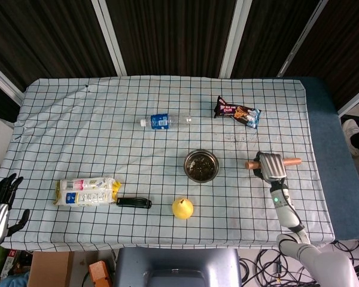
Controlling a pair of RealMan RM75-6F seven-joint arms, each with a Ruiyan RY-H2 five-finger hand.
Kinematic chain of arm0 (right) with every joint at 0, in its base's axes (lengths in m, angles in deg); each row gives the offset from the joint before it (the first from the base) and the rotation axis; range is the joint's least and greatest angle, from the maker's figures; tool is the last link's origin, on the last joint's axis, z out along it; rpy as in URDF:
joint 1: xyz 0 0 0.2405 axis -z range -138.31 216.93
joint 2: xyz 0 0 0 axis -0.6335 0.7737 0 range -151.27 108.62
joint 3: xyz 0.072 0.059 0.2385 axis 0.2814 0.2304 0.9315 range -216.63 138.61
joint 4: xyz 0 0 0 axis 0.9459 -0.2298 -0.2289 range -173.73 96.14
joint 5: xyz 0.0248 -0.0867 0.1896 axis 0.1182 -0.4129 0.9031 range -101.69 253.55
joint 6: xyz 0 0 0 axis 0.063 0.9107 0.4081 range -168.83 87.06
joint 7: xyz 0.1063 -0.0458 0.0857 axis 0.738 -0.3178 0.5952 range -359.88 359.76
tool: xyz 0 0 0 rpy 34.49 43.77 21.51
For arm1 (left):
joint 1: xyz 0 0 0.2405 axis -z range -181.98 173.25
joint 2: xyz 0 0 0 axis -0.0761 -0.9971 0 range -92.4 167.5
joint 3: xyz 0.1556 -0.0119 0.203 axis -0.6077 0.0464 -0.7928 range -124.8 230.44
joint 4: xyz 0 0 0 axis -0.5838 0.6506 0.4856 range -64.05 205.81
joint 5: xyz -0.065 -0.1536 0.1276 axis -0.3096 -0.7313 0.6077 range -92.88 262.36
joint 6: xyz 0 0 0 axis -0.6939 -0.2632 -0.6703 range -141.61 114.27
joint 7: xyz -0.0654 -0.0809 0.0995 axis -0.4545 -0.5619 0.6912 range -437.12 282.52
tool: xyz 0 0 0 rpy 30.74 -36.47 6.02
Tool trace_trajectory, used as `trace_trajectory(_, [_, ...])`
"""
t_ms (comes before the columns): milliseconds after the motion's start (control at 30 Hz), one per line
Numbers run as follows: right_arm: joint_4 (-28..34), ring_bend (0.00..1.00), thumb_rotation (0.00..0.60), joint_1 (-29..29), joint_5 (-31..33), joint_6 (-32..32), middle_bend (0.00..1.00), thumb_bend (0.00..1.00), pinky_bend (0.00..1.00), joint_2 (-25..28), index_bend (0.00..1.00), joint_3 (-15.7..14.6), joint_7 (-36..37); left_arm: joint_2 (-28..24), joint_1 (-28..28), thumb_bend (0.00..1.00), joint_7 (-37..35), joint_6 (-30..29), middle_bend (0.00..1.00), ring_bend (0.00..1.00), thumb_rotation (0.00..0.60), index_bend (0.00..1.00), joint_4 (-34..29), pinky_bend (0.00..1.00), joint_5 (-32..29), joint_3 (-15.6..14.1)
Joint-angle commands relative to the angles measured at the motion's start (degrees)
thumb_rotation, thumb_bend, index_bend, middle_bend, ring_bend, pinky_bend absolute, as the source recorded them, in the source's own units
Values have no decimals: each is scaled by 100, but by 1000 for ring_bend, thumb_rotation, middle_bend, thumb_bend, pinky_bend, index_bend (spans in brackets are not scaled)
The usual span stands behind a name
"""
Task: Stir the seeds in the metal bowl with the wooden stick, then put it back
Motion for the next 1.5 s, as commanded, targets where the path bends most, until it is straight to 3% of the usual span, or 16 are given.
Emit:
trace_trajectory(33, [134, 377, 600, 46, -56, 107, 379, 456, 488, 125, 264, -22, 1, 2, 5, 400, 1, -6, 0, 0, 600, 0, 10, 19, 27, -11])
trace_trajectory(367, [856, 161, 598, 131, -35, -180, 184, 212, 263, 652, 115, -120, -460, 16, 27, 400, -9, 20, 0, 7, 600, 0, 11, 19, 60, -28])
trace_trajectory(633, [1281, 114, 599, 143, 54, -214, 124, 175, 209, 784, 46, -80, -874, 18, 35, 400, -3, 36, 0, 12, 600, 0, 8, 20, 37, -22])
trace_trajectory(900, [1918, 113, 585, 269, 2, -77, 115, 174, 197, 1164, 44, -153, -1093, 4, 17, 400, -34, -5, 0, 14, 600, 0, 10, 19, 35, -18])
trace_trajectory(1067, [2966, 56, 588, 526, -305, 584, 42, 174, 157, 1820, 12, -264, -1259, 4, -17, 400, -16, -102, 0, 14, 600, 0, 4, 19, 71, -14])
trace_trajectory(1233, [5312, 0, 599, 1254, -500, 1522, 0, 175, 120, 3181, 0, -630, -2499, 7, -58, 400, 7, -199, 0, 10, 600, 0, 5, 19, 101, -12])
trace_trajectory(1367, [5919, 0, 600, 1554, -580, 1874, 0, 176, 112, 3548, 0, -824, -2949, 0, -72, 399, 10, -228, 0, 4, 600, 0, 0, 19, 120, -19])
trace_trajectory(1500, [6701, 0, 600, 2381, -1025, 2972, 0, 175, 89, 4038, 0, -1344, -3721, -36, -108, 400, 37, -283, 0, 0, 600, 0, -48, 19, 225, -81])
